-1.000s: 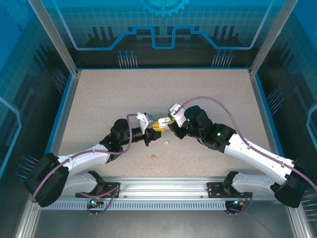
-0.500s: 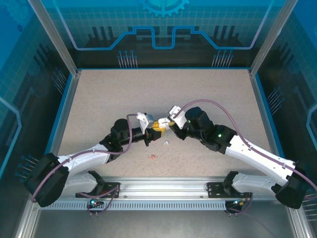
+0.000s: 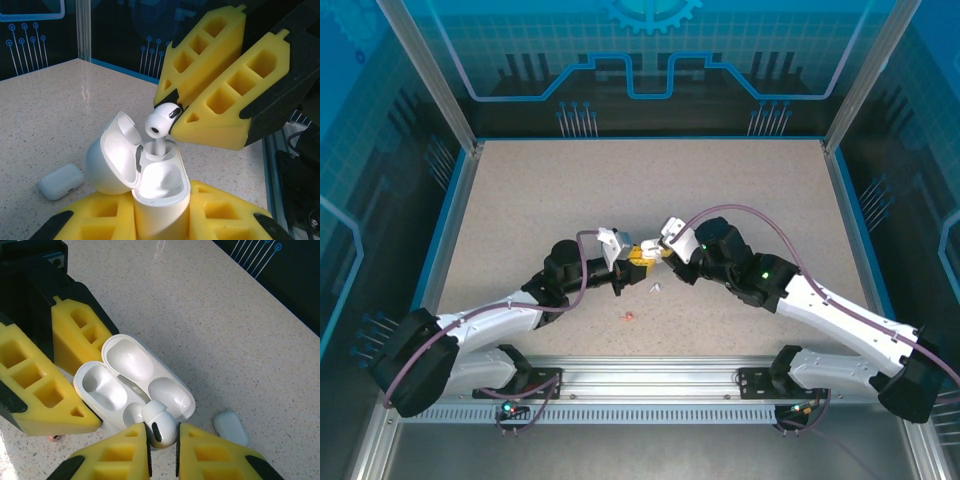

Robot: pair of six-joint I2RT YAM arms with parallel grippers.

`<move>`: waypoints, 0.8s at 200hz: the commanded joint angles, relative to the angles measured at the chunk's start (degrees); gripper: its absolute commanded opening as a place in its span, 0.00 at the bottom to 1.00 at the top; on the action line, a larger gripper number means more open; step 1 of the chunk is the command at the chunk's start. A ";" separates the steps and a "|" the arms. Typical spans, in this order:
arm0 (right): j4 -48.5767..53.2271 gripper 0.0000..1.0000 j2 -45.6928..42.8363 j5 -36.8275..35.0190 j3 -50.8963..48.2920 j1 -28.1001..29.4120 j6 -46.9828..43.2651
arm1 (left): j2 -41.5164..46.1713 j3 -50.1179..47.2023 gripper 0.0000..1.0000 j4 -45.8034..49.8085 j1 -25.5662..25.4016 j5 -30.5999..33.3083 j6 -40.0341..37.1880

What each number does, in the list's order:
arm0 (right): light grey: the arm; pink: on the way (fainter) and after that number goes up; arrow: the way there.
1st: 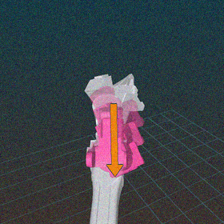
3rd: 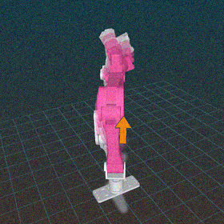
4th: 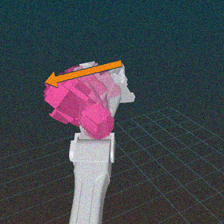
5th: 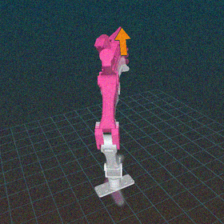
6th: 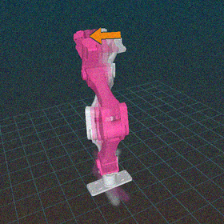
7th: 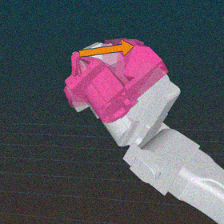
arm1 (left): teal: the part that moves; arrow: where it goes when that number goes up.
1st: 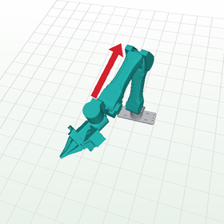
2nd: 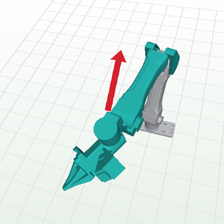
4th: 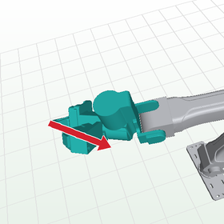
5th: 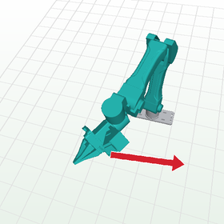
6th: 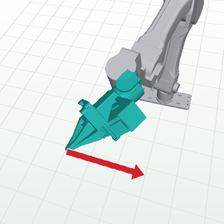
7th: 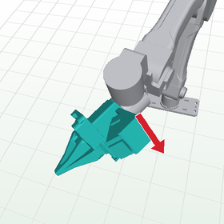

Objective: Insert the wireless bluetooth earbuds into the charging case

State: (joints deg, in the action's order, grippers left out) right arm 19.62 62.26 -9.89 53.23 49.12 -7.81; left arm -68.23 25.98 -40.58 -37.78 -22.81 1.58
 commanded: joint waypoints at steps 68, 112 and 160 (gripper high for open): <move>1.81 0.56 -0.99 5.57 2.99 -0.32 2.53 | -0.30 1.72 0.00 -3.71 -0.77 -0.98 -0.35; 5.11 1.00 -4.36 6.23 8.92 -3.03 7.18 | -0.25 1.50 0.00 -5.37 -0.76 -0.52 -0.48; 8.16 1.00 -10.53 1.92 8.89 -8.18 16.95 | 1.94 -0.28 0.00 -7.15 -0.73 2.58 -1.63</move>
State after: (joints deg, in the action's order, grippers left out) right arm 24.29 54.52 -5.72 61.76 43.53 1.67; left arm -68.27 26.00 -44.03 -38.06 -22.15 1.37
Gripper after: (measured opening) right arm 0.999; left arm 0.221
